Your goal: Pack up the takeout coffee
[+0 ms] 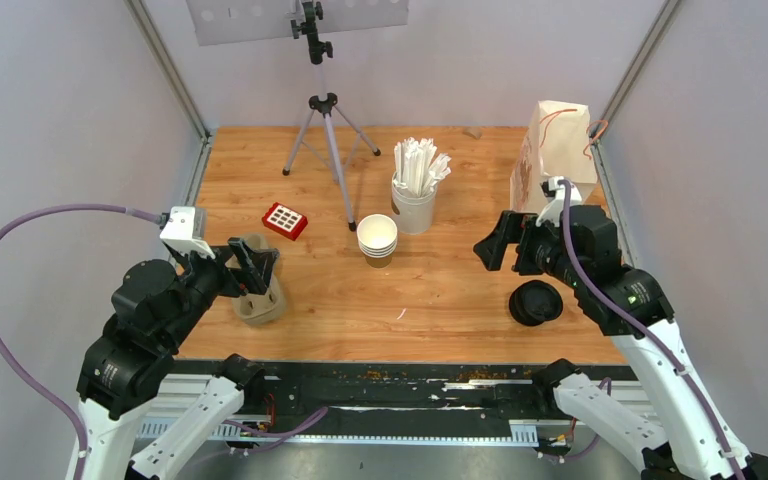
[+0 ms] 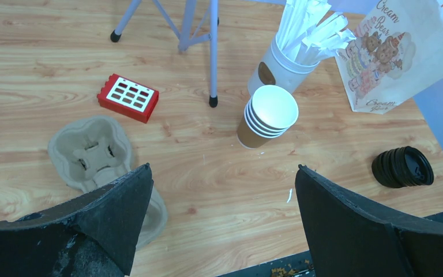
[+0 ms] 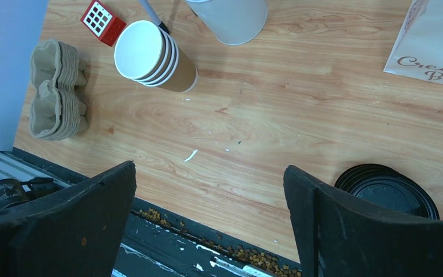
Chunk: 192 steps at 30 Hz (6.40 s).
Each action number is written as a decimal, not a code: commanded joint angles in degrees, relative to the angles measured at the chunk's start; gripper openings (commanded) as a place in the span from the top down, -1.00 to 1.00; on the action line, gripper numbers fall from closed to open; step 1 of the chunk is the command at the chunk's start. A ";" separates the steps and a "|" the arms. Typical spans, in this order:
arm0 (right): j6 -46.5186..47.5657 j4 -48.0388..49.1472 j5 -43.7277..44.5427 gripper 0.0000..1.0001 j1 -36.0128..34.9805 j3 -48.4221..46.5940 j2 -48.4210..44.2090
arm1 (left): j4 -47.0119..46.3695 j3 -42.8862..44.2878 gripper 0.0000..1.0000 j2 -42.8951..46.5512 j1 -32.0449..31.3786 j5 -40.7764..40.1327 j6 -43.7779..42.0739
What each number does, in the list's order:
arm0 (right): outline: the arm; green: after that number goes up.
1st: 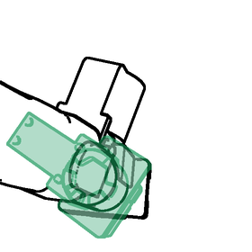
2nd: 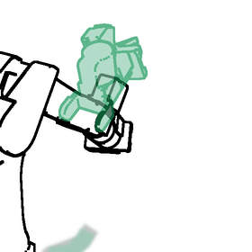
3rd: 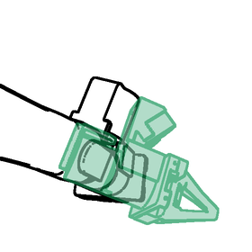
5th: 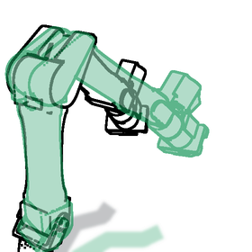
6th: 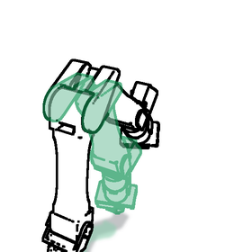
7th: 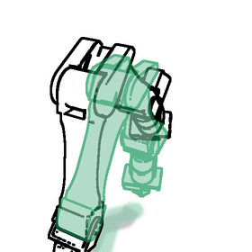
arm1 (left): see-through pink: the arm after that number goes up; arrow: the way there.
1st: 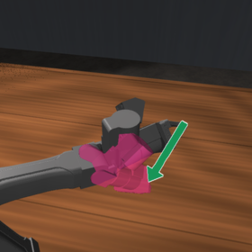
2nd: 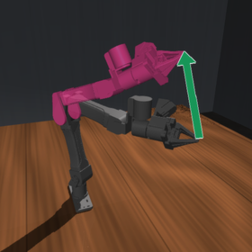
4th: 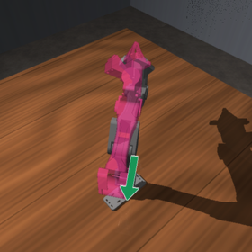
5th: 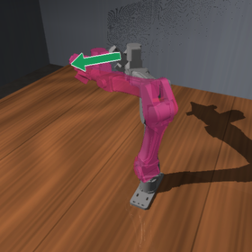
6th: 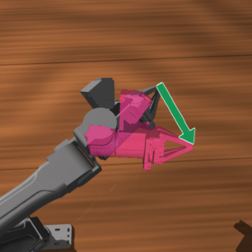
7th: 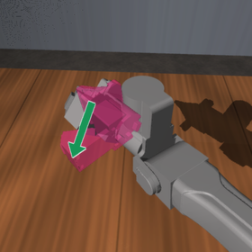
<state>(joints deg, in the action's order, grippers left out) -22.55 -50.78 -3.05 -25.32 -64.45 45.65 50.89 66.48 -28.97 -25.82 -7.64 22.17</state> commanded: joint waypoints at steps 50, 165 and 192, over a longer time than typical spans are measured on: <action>-13.93 13.78 32.54 0.39 -26.29 -22.41 50.93 | -9.80 -23.63 -1.00 15.06 0.25 -1.31 -0.67; -7.41 7.84 10.59 1.00 -23.11 -34.62 46.92 | -9.26 -24.09 -1.00 12.03 -0.36 -0.71 -0.03; 0.66 16.53 6.86 1.00 -30.63 5.78 30.24 | -9.02 -24.07 -1.00 11.55 -0.32 -1.59 0.23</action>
<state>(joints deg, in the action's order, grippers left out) -22.17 -41.15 1.61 -55.81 -60.51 75.02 43.46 42.63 -16.56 -26.15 -9.08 22.00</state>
